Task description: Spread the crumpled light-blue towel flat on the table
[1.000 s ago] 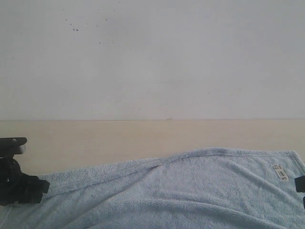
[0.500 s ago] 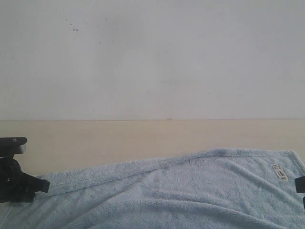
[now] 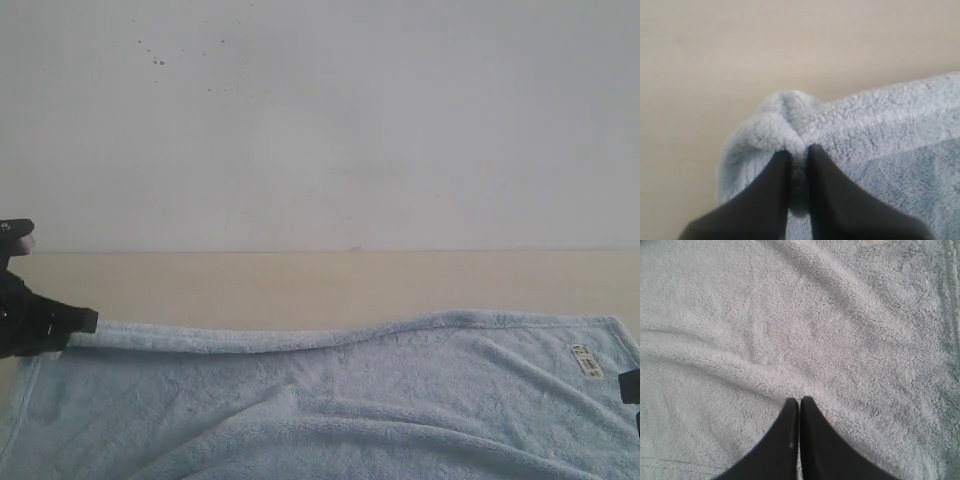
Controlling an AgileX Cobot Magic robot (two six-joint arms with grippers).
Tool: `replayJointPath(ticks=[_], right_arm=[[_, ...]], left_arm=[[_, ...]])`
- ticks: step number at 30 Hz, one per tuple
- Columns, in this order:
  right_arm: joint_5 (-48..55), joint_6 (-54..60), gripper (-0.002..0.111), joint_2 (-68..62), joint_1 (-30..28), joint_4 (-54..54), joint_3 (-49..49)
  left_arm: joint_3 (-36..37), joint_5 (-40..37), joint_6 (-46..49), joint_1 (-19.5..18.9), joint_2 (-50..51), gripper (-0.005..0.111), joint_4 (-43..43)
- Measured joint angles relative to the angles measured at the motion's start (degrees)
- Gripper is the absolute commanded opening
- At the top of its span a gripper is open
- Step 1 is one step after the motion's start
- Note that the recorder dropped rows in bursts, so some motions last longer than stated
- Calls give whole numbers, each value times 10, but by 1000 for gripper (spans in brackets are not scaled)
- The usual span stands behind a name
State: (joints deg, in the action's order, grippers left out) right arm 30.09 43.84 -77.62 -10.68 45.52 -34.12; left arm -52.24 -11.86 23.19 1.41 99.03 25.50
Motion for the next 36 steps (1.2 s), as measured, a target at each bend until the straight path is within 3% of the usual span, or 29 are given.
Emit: replayJointPath(ticks=[12, 14, 19, 20, 26, 36], right_arm=[[-1, 1, 0, 0, 0, 6, 0], [-1, 2, 0, 0, 0, 8, 0], [-1, 9, 0, 0, 0, 10, 0], [2, 12, 0, 0, 0, 10, 0], [13, 24, 0, 0, 0, 11, 0], [13, 39, 0, 0, 0, 13, 0]], left_arm=[[-144, -43, 0, 0, 75, 13, 31], [-168, -44, -1, 0, 102, 22, 41], [-252, -13, -2, 0, 187, 61, 47], [-268, -12, -8, -2, 206, 63, 50], [-316, -36, -106, -26, 264, 59, 53], [-224, -55, -29, -33, 206, 57, 53]])
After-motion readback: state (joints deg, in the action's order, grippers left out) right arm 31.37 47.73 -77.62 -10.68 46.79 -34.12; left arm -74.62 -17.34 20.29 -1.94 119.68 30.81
